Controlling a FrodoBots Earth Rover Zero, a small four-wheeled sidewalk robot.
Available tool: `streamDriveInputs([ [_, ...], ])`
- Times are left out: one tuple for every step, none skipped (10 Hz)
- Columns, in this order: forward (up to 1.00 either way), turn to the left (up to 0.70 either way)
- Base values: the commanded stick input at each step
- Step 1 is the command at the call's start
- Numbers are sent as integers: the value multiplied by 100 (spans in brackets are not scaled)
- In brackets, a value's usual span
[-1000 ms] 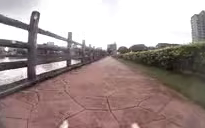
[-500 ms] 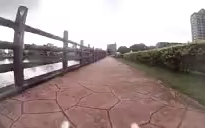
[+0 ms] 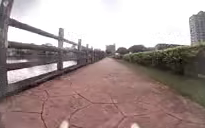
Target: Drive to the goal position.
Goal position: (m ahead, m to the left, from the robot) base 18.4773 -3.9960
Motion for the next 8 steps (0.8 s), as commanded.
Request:
streamDriveInputs([
  [70, 0],
  [70, 0],
  [70, 0],
  [70, 0],
  [70, 0],
  [70, 0],
  [70, -15],
  [70, -32],
])
